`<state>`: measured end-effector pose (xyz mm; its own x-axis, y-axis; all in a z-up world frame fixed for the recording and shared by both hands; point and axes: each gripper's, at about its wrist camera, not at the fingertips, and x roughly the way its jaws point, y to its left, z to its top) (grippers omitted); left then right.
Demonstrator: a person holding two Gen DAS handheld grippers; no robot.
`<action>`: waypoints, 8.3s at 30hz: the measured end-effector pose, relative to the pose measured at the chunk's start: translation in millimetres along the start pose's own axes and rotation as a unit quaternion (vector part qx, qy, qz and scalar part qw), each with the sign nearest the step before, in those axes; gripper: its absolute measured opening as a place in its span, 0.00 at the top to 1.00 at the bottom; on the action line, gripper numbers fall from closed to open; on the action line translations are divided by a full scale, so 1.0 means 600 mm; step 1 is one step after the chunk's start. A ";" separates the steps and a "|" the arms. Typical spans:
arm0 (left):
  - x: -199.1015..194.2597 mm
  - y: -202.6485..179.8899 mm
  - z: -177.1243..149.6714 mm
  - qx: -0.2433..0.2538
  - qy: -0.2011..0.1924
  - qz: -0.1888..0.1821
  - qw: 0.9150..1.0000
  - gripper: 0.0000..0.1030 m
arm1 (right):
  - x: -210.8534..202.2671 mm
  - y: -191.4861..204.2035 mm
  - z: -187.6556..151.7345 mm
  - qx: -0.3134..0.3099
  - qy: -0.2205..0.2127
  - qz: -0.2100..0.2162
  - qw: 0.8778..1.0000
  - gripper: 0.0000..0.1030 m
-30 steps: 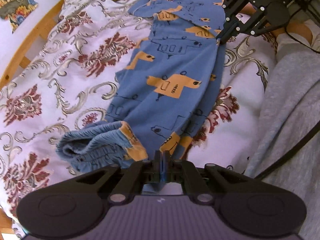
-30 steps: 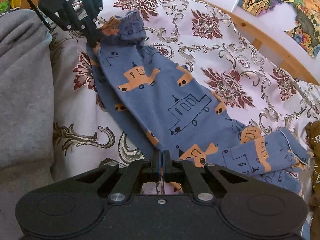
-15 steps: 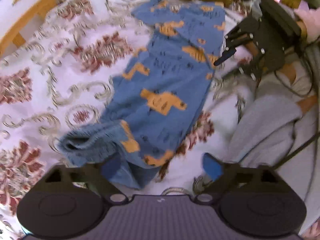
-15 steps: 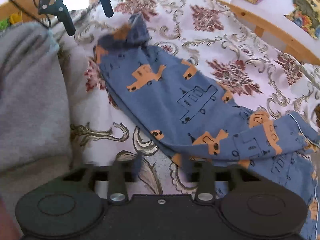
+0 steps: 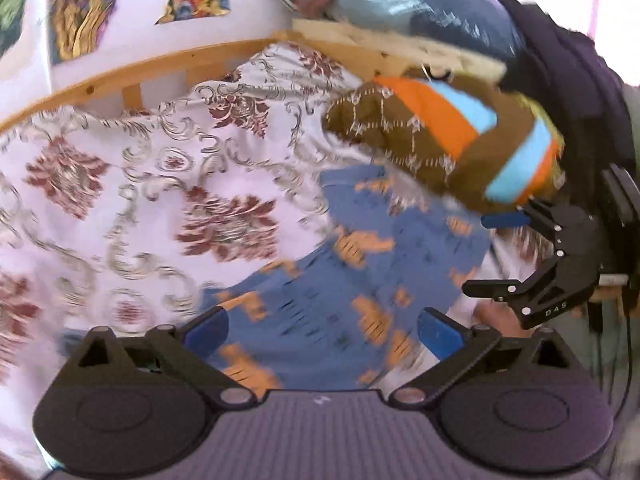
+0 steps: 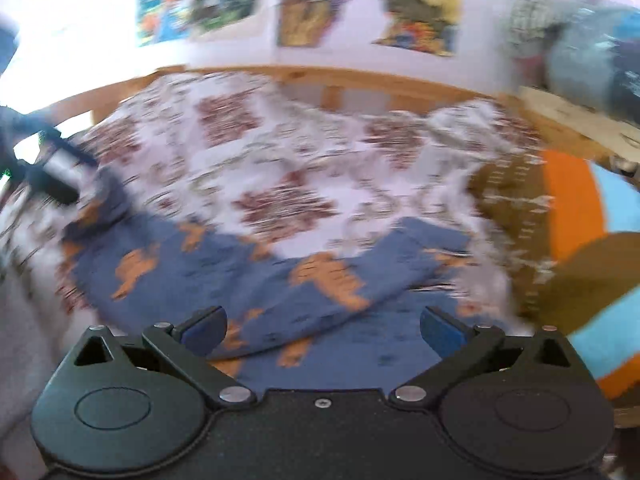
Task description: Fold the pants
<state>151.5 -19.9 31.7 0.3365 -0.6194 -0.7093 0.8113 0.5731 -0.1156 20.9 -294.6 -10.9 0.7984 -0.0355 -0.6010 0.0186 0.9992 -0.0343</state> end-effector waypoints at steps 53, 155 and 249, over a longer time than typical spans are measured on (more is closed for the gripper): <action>0.261 -0.076 -0.048 -0.101 0.054 -0.017 0.993 0.97 | 0.449 -0.068 0.180 0.092 0.314 -0.038 0.944 1.00; 0.517 -0.172 0.249 0.117 0.177 -0.120 0.970 0.55 | 0.132 0.016 -0.075 -0.073 0.121 -0.208 0.968 0.54; 0.231 0.303 0.076 -0.042 0.166 0.010 0.985 0.04 | 0.248 0.131 0.056 0.008 0.039 0.144 0.989 0.01</action>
<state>367.3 -26.2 -56.2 0.1664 -0.4056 -0.8988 0.7584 0.6352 -0.1462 161.3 -221.0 -76.4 0.7227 0.2502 -0.6443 -0.1926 0.9682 0.1598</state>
